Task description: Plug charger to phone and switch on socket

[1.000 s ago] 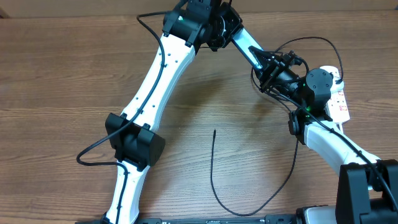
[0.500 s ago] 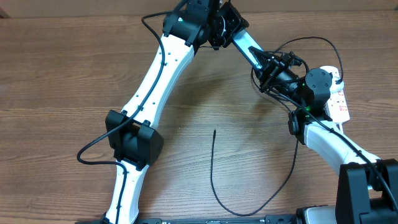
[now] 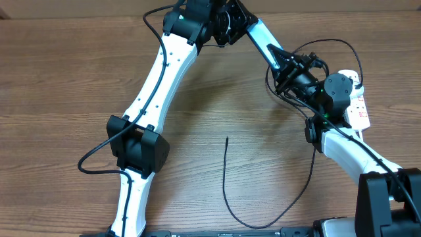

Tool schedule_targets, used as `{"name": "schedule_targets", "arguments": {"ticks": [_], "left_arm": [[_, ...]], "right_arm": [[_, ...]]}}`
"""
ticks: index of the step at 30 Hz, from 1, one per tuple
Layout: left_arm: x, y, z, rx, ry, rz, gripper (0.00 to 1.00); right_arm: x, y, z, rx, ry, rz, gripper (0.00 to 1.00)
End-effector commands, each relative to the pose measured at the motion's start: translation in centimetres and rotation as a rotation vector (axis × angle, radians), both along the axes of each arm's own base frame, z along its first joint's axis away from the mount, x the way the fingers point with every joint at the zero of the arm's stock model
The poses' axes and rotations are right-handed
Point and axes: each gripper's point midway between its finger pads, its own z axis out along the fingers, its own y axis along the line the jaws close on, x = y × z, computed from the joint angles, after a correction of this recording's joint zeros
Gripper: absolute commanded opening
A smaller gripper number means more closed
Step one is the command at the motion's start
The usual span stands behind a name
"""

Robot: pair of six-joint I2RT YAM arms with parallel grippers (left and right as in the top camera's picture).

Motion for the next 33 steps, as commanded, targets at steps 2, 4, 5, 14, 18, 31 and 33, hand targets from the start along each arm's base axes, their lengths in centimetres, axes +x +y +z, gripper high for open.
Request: {"name": "schedule_targets", "arguments": {"ticks": [2, 4, 5, 14, 18, 31, 33], "left_arm": [[-0.7, -0.8, 2.3, -0.047, -0.063, -0.070, 0.39], [-0.7, -1.0, 2.7, -0.062, -0.077, -0.081, 0.41], [-0.7, -1.2, 3.0, -0.071, -0.085, -0.089, 0.41], [-1.0, -1.9, 3.8, -0.116, -0.103, -0.136, 0.44], [-1.1, -1.8, 3.6, -0.119, -0.094, -0.142, 0.43], [-0.7, -1.0, 3.9, -0.147, -0.080, -0.134, 0.40], [-0.6, -1.0, 4.0, -0.148, -0.085, -0.134, 0.40]], "right_arm": [[0.3, -0.5, 1.7, 0.117, 0.033, -0.015, 0.04], [0.3, -0.5, 1.7, 0.117, 0.032, -0.015, 0.04], [0.3, -0.5, 1.7, 0.117, 0.032, -0.015, 0.04], [0.3, -0.5, 1.9, 0.119, 0.023, -0.018, 0.04], [0.2, -0.6, 2.5, 0.123, -0.001, -0.024, 0.04], [0.3, -0.8, 2.6, 0.125, -0.007, -0.032, 0.04], [0.3, -0.8, 2.6, 0.125, -0.007, -0.032, 0.04]]}}
